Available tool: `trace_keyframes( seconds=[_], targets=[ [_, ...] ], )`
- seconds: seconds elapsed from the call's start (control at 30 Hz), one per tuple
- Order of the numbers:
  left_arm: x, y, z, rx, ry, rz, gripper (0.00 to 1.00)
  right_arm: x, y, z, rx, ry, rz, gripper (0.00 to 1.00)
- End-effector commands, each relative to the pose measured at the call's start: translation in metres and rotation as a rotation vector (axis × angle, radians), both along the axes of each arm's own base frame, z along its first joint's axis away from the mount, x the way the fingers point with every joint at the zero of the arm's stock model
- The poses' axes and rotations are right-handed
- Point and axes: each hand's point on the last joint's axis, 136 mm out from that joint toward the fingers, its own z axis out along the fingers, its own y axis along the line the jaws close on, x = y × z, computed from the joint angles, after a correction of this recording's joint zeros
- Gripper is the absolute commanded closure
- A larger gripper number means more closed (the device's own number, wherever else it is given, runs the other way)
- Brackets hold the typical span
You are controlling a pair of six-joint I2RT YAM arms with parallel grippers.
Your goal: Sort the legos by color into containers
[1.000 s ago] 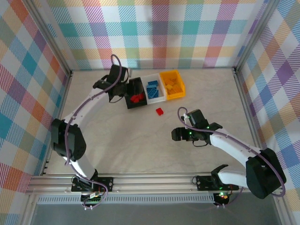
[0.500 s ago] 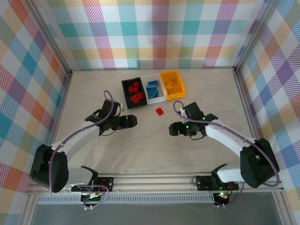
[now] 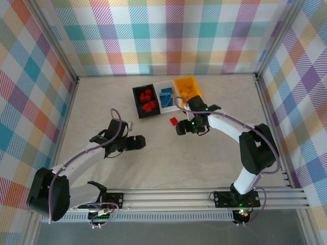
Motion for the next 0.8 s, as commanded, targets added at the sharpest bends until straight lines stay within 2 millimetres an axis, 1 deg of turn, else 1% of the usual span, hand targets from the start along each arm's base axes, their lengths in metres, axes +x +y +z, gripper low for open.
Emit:
trace_keyframes(
  seconds=[0.0,0.07,0.23,0.4,0.53,0.77],
  targets=[
    [-0.002,-0.002,-0.002,-0.044,-0.003,0.025,0.18,0.018,-0.003,0.001,-0.086,-0.046,0.029,0.20],
    [-0.004,0.000,-0.002,-0.038,-0.009,0.026,0.18,0.028,0.002,-0.001,-0.111,-0.065,0.037,0.22],
    [-0.008,0.005,0.000,-0.013,-0.010,0.024,0.18,0.057,0.027,-0.011,-0.169,-0.109,0.103,0.24],
    [-0.014,0.011,-0.001,0.015,-0.010,0.018,0.18,0.078,0.042,-0.017,-0.170,-0.130,0.138,0.27],
    [-0.019,0.015,0.001,0.023,-0.017,0.019,0.18,0.087,0.048,-0.023,-0.182,-0.132,0.163,0.29],
    [-0.022,0.017,0.000,0.021,-0.015,0.020,0.18,0.090,0.052,-0.037,-0.195,-0.114,0.184,0.35]
  ],
)
